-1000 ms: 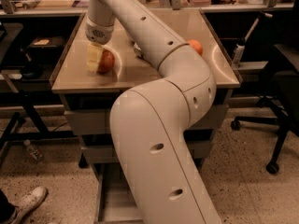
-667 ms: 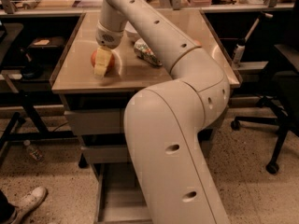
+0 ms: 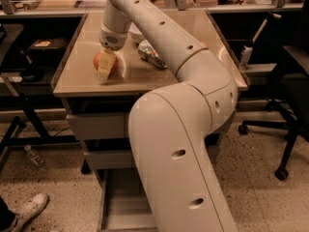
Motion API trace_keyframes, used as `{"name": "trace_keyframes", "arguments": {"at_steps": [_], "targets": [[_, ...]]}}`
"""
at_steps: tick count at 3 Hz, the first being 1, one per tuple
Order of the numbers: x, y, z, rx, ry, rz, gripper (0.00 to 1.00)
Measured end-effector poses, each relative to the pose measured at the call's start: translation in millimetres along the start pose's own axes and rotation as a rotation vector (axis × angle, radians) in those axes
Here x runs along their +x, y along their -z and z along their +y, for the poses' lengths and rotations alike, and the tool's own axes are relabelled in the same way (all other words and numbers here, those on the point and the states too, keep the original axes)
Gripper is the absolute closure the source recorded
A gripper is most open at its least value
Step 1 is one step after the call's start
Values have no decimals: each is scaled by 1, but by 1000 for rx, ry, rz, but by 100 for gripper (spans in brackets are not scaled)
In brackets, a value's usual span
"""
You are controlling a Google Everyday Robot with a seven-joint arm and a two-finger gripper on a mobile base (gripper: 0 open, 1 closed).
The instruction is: Place apple into bottom drawer
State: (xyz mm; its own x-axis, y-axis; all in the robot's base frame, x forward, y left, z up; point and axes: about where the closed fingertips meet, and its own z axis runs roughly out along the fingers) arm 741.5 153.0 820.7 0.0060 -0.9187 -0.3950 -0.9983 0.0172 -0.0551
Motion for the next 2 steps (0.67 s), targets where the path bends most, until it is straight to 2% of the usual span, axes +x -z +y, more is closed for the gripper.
{"name": "trace_keyframes", "arguments": {"at_steps": [2], "targets": [[0,0,0,0,0,0,66]]}}
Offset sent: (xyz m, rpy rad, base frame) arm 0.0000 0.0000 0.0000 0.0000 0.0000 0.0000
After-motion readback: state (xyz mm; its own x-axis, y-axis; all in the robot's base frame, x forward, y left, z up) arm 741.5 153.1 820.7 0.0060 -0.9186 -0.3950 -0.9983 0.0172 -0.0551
